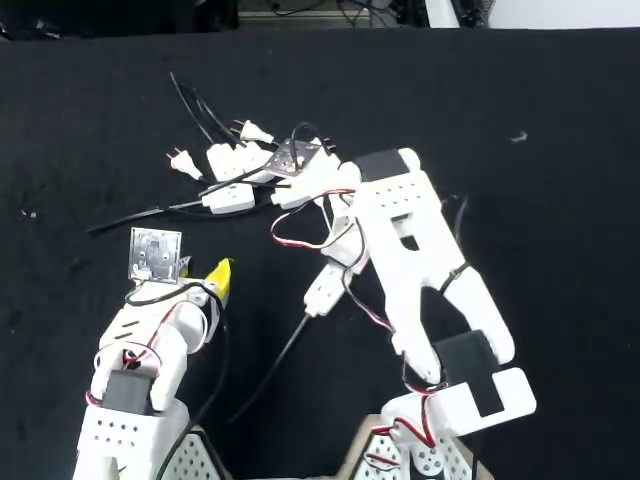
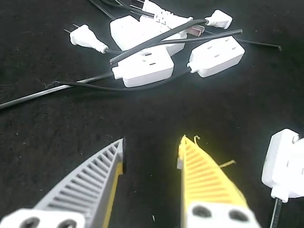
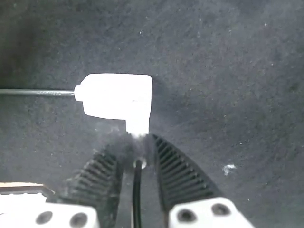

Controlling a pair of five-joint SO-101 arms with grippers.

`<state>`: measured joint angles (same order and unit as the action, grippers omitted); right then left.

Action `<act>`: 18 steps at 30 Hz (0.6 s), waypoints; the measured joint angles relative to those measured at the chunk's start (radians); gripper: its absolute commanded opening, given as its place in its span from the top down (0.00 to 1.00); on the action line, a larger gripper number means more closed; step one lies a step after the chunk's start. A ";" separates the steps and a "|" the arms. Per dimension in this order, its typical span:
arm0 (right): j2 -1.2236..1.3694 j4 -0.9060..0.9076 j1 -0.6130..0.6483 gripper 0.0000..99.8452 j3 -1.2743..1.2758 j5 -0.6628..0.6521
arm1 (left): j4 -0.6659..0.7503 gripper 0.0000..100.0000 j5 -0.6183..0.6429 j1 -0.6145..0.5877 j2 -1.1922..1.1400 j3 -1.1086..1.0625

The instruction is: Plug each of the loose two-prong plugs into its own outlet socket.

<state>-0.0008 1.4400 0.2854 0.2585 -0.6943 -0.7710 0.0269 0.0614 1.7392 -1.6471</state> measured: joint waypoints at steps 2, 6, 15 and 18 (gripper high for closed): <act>0.000 0.002 0.000 0.99 0.000 0.031 | 0.000 0.81 0.000 0.000 0.000 0.000; 0.000 0.032 0.000 0.99 0.000 0.057 | 0.000 0.81 0.000 0.000 0.000 0.000; 0.000 0.041 0.018 0.99 0.000 0.094 | -0.021 0.81 0.000 0.000 0.000 0.000; 0.000 0.041 0.048 0.99 0.000 0.095 | -0.021 0.81 0.000 0.000 0.000 0.000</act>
<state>-0.0008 1.4814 0.3330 0.2585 -0.5992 -0.7925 0.0269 0.0614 1.7392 -1.6471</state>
